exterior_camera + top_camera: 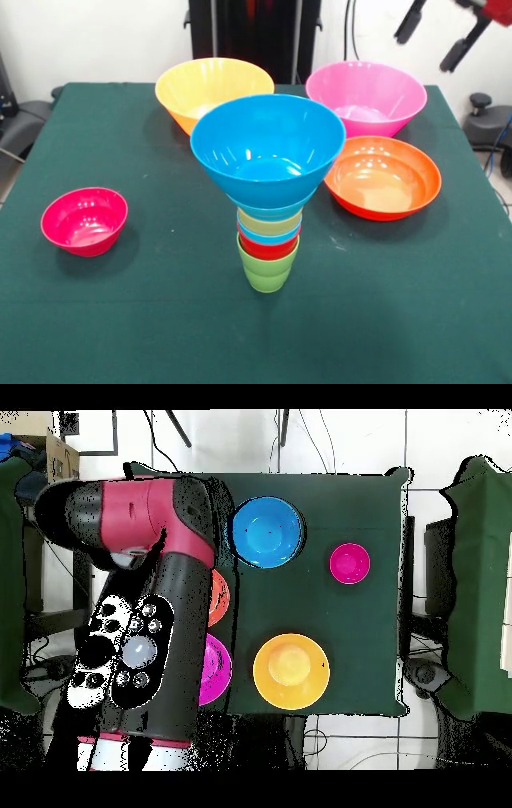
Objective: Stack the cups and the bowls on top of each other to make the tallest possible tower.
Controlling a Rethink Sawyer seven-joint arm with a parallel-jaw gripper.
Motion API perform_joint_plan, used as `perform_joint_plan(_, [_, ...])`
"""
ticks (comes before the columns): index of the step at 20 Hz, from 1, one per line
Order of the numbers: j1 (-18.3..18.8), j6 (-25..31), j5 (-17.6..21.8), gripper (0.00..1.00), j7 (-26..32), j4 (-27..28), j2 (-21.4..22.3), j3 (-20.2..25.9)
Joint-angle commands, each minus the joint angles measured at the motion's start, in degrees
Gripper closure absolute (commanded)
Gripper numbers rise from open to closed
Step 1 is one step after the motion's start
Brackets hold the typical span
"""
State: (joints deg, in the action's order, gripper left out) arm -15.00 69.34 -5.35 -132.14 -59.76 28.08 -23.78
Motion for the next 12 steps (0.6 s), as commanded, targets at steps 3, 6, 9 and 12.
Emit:
perform_joint_plan(3, [0.4, -21.5, -1.0, 0.0, -12.0, -19.1, 0.1, 4.4])
perform_joint_plan(6, [0.5, -26.8, -1.5, 0.0, -12.0, -21.6, 0.0, 4.6])
perform_joint_plan(9, [0.6, -29.5, -2.7, 0.0, -11.7, -23.4, 0.3, 5.0])
perform_joint_plan(12, [0.9, -31.8, -4.1, 0.0, -12.0, -24.2, -0.1, 5.3])
